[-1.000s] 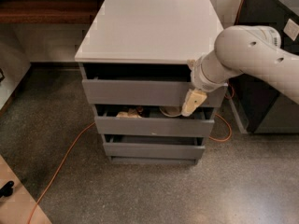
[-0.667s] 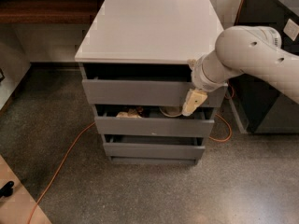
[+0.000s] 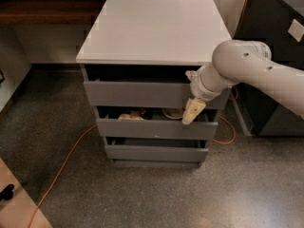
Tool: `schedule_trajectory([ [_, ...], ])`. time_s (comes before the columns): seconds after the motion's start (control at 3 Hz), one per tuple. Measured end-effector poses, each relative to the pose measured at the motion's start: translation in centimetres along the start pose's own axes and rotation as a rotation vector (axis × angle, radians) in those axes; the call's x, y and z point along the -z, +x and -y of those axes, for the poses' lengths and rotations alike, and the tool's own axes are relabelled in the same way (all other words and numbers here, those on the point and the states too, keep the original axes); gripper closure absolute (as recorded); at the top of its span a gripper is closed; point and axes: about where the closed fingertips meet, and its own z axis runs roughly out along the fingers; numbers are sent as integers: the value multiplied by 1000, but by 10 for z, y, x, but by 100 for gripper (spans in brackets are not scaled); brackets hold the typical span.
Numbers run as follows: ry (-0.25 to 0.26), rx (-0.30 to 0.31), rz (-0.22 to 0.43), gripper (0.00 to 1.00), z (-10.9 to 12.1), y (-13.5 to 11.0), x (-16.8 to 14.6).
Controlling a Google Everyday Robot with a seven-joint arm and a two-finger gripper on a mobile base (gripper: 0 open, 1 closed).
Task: Open top drawer
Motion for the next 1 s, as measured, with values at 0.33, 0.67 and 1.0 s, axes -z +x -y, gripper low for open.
schedule_trajectory([
  [0.33, -4, 20, 6, 0, 6, 12, -37],
  [0.67, 0, 25, 15, 0, 22, 23, -70],
  [1.0, 19, 11, 29, 0, 37, 31, -90],
])
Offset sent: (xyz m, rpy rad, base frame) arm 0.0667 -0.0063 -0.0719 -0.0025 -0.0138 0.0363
